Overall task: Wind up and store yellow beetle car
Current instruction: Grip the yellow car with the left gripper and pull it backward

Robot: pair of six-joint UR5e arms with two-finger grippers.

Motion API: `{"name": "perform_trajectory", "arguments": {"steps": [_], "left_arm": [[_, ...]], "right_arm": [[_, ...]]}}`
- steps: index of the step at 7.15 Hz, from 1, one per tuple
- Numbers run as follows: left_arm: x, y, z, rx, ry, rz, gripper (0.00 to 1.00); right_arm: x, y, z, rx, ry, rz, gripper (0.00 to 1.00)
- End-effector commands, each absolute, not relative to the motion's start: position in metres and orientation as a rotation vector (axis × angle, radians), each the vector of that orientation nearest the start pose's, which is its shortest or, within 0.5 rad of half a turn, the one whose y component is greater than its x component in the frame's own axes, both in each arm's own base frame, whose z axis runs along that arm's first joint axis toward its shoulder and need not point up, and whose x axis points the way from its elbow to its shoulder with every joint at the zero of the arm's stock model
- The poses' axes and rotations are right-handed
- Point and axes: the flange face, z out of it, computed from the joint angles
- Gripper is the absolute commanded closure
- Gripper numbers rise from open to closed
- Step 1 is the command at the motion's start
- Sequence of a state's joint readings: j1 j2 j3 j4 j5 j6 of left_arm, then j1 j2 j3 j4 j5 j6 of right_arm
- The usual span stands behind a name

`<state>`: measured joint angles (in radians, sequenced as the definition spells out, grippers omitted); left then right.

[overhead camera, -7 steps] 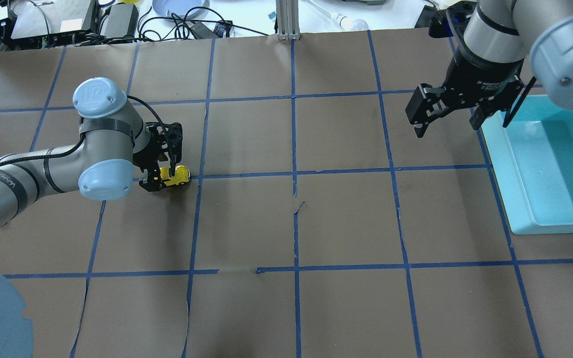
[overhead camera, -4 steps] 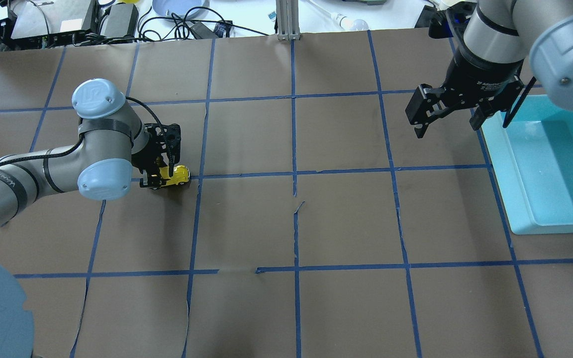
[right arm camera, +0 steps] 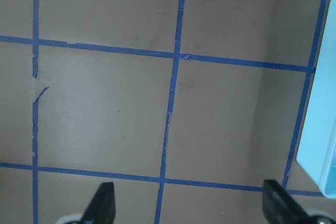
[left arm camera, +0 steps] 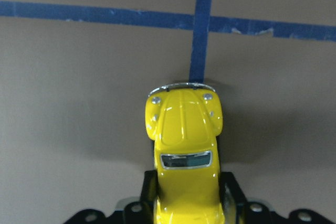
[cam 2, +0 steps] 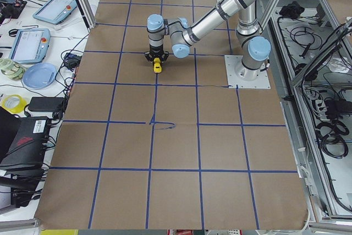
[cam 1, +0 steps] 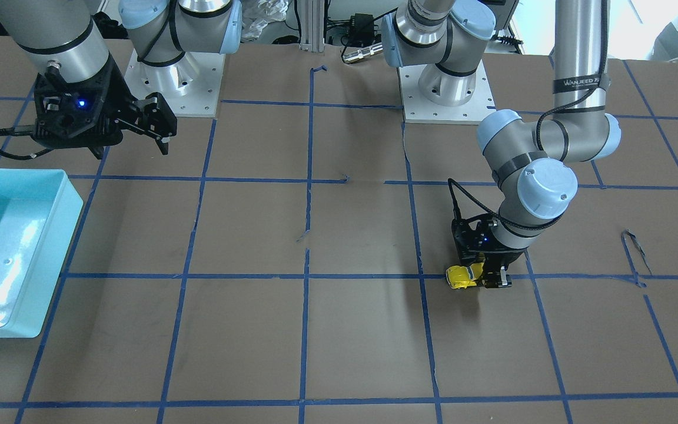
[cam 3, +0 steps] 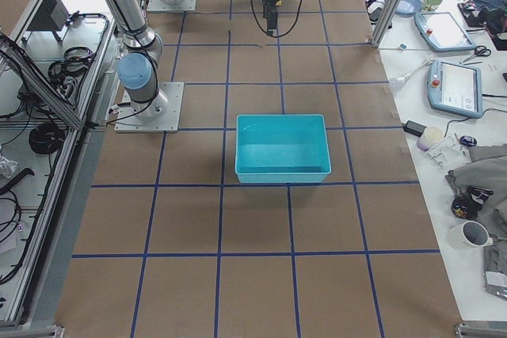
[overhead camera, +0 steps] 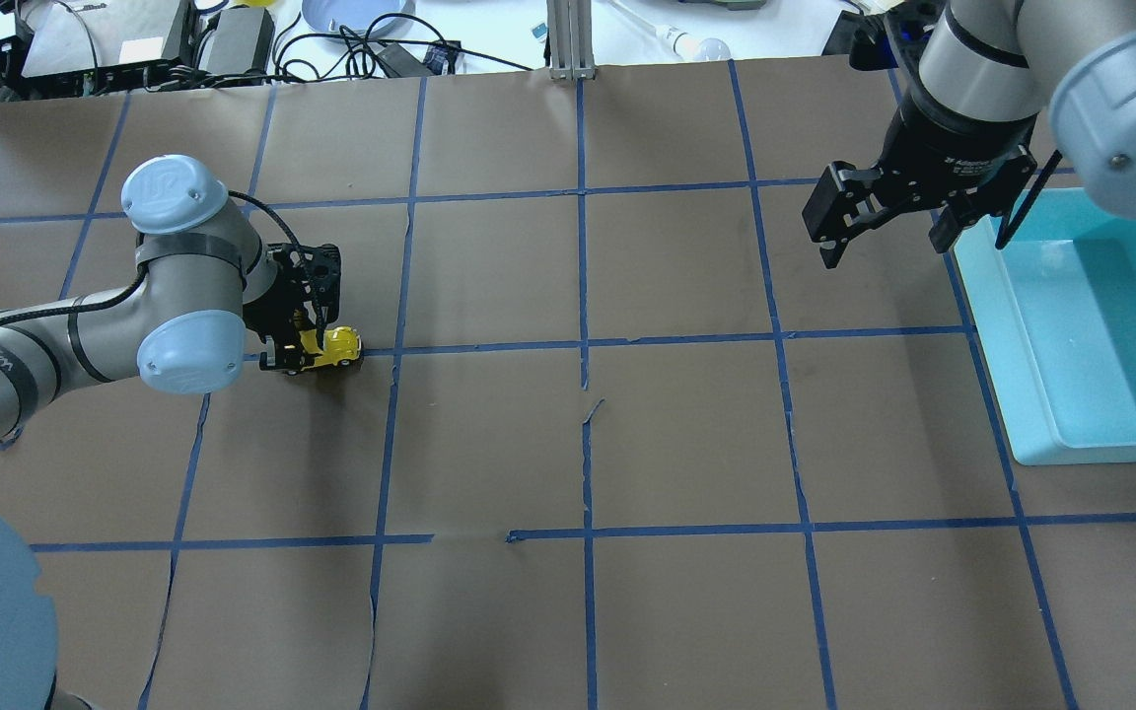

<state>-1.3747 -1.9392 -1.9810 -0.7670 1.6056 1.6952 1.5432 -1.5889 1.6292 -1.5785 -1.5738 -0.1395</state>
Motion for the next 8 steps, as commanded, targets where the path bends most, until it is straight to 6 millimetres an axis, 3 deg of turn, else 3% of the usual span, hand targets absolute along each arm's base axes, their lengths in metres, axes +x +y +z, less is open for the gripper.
{"name": "perform_trajectory", "arguments": {"steps": [1,3,6,8], "left_arm": [[0.003,-0.548,0.183,2.088,2.301,0.028,0.8],[0.016,-0.547,0.184,2.09,2.296,0.037,0.8],[0.018,-0.547,0.184,2.088,2.287,0.047,0.79],[0.04,-0.545,0.185,2.06,2.317,0.043,0.79]], "right_arm": [[0.119,-0.484,0.469,-0.176,3.141,0.056,0.0],[0.119,-0.484,0.469,-0.176,3.14,0.049,0.0],[0.12,-0.485,0.468,-0.178,3.138,0.051,0.0],[0.12,-0.485,0.469,-0.176,3.138,0.049,0.0]]}}
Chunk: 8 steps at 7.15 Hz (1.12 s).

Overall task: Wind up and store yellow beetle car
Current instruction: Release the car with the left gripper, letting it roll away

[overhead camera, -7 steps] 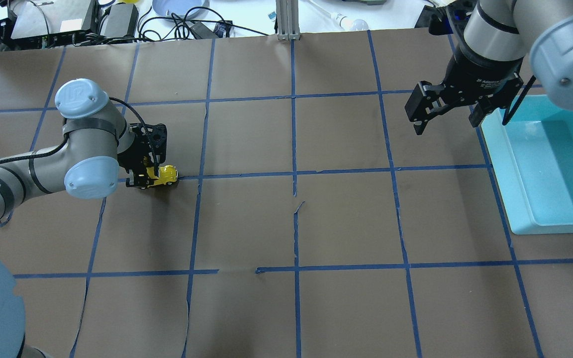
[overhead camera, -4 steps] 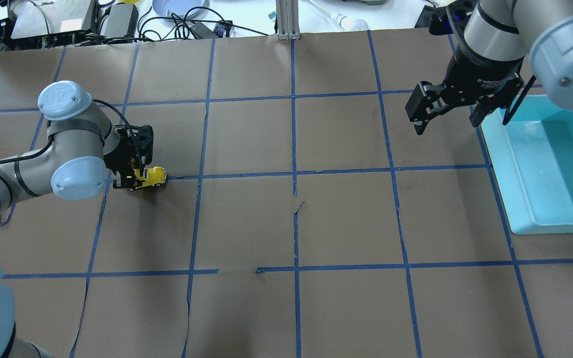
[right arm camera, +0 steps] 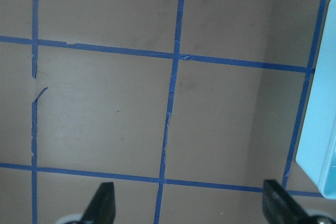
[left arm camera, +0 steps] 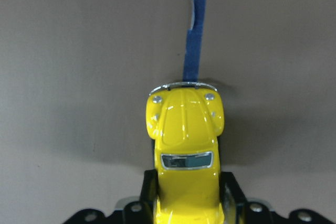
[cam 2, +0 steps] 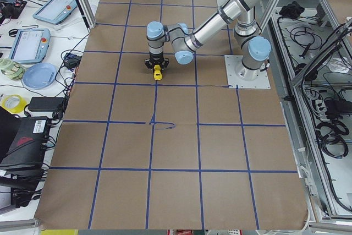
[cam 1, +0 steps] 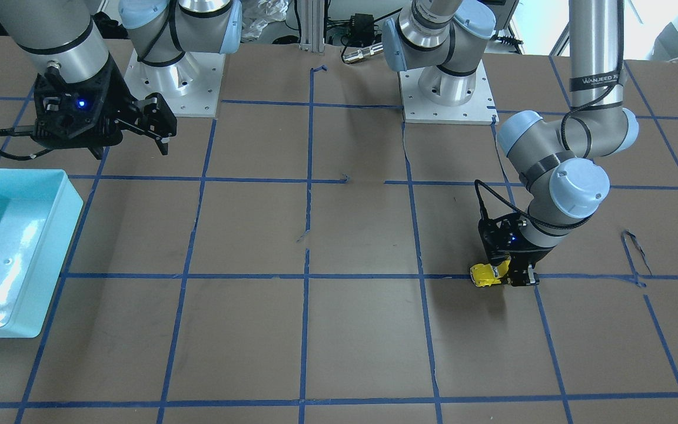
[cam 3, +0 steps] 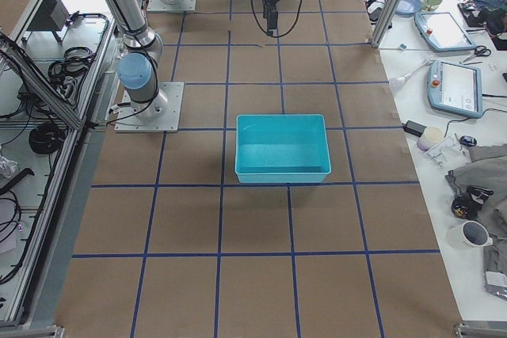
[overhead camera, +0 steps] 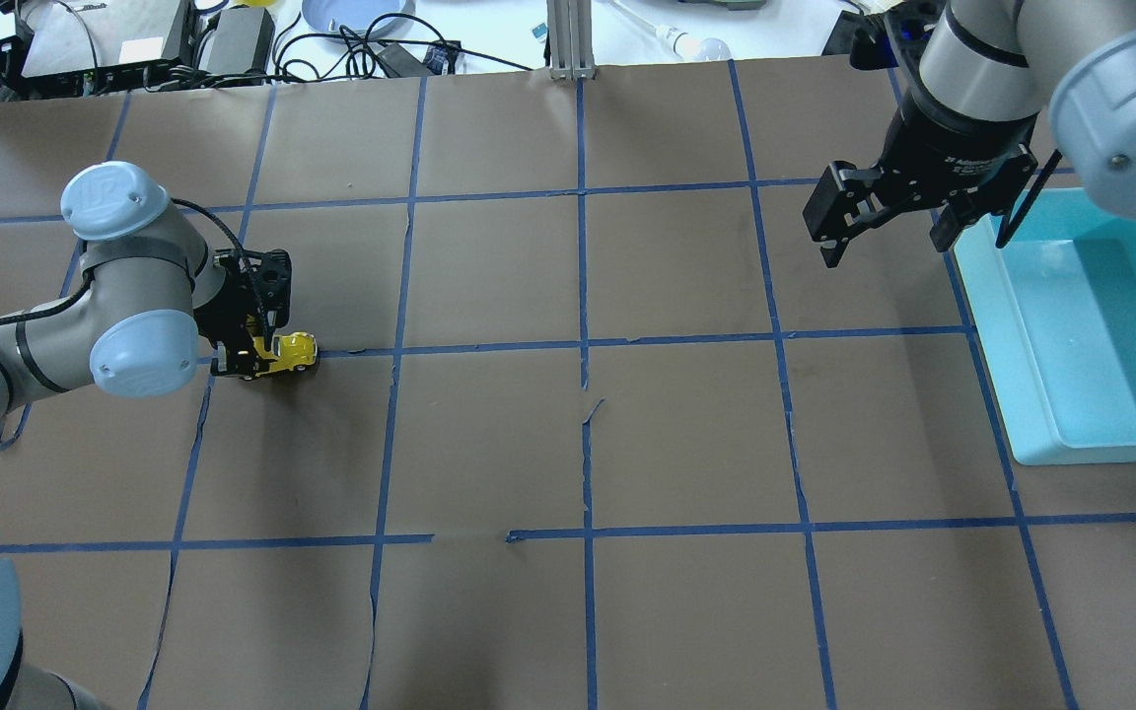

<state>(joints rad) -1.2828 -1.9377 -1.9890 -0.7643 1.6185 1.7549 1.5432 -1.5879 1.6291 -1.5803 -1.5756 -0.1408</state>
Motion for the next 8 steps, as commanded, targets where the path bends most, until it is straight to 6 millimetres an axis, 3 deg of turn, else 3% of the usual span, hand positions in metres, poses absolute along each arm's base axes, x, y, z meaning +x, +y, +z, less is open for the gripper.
{"name": "perform_trajectory", "arguments": {"steps": [1,2,4,8], "left_arm": [[0.0445,-0.545,0.1846,2.097,2.283,0.046,0.79],[0.0445,-0.545,0.1846,2.108,2.274,0.046,0.75],[0.0446,-0.5452,0.1839,2.094,2.286,0.046,0.0],[0.045,-0.5466,0.1862,2.091,2.28,0.04,0.0]], "right_arm": [[0.1194,-0.4845,0.4701,-0.179,3.14,0.044,0.0],[0.1195,-0.4851,0.4695,-0.181,3.138,0.044,0.0],[0.1194,-0.4843,0.4693,-0.181,3.14,0.046,0.0],[0.1193,-0.4911,0.4742,-0.178,3.143,-0.04,0.0]]}}
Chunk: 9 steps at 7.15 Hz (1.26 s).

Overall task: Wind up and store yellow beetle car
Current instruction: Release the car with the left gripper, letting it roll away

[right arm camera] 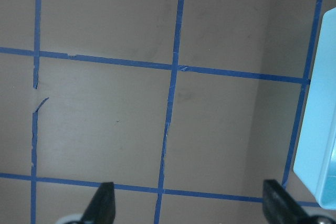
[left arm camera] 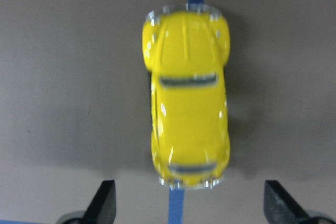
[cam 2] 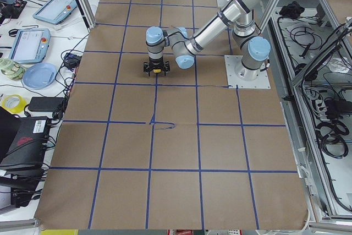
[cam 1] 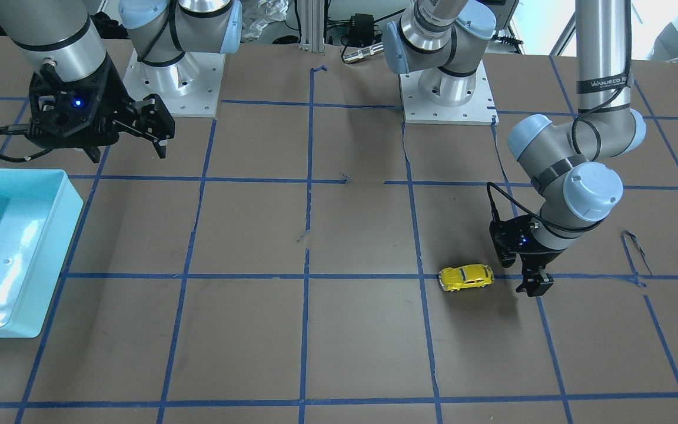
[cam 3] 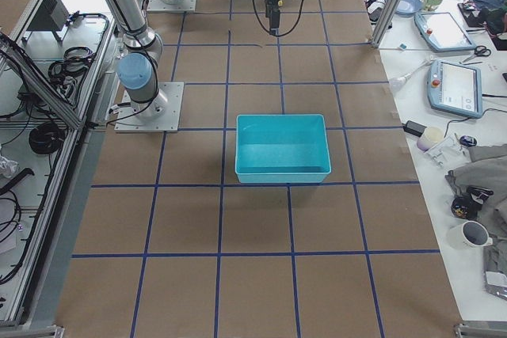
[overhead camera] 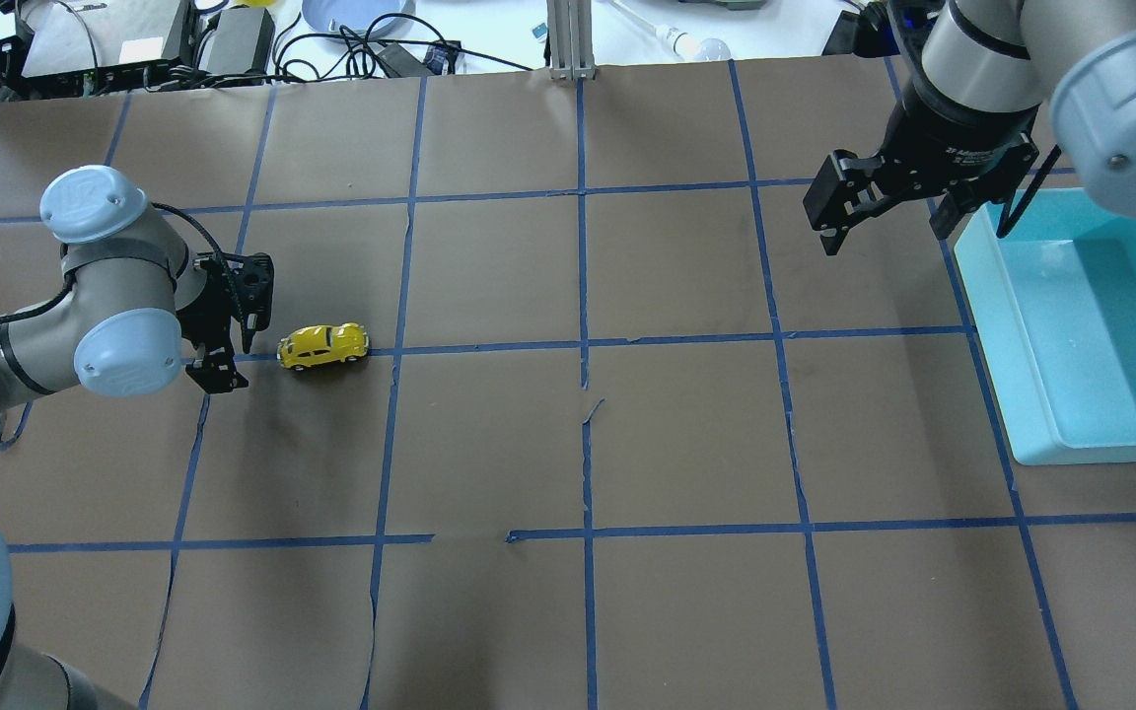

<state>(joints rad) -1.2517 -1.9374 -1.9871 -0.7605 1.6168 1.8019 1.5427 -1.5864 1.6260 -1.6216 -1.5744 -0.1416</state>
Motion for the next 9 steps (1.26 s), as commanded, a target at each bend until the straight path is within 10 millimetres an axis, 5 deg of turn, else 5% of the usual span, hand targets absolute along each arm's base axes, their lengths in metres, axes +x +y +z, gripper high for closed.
{"name": "perform_trajectory", "arguments": {"steps": [1,9], "left_arm": [[0.045,-0.546,0.186,2.088,2.284,0.038,0.0],[0.044,-0.548,0.194,2.09,2.272,0.015,0.0]], "right_arm": [[0.118,-0.491,0.475,-0.176,3.145,-0.04,0.0],[0.115,-0.501,0.459,-0.207,3.142,0.006,0.0]]}}
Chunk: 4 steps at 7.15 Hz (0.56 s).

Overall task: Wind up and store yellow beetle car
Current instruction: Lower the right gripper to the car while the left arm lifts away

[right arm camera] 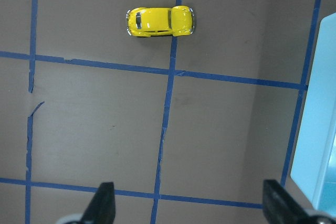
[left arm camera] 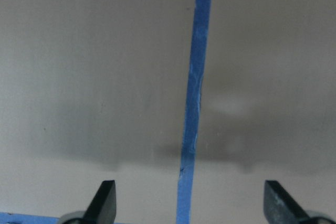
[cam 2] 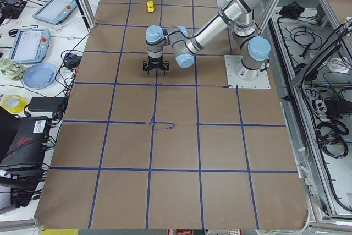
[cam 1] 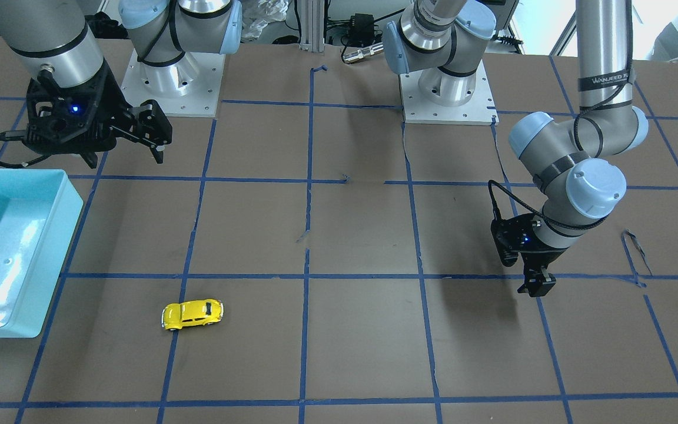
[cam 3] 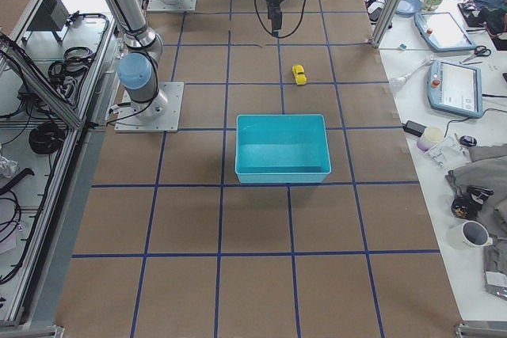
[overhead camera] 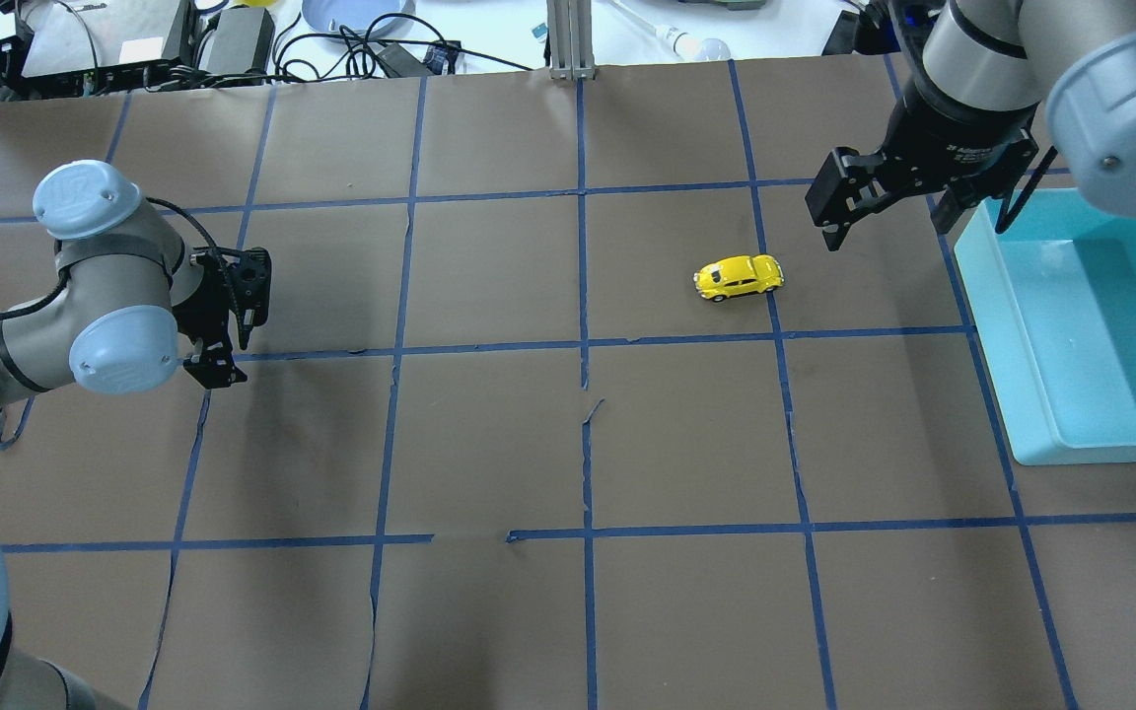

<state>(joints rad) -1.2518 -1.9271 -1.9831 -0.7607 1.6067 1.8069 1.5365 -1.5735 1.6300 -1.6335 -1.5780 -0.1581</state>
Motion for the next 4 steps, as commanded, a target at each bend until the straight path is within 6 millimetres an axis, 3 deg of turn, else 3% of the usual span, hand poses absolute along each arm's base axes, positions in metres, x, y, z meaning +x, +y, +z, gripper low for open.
{"name": "perform_trajectory", "arguments": {"steps": [1,2,4], "left_arm": [[0.044,-0.547,0.193,2.088,2.277,0.014,0.0],[0.037,-0.548,0.202,2.056,2.323,-0.057,0.0],[0.012,-0.548,0.236,1.792,2.526,-0.16,0.0]], "right_arm": [[0.11,-0.513,0.449,-0.265,3.136,-0.006,0.0],[0.101,-0.533,0.447,-0.371,3.132,-0.132,0.0],[0.093,-0.56,0.427,-1.078,3.025,-0.192,0.0]]}}
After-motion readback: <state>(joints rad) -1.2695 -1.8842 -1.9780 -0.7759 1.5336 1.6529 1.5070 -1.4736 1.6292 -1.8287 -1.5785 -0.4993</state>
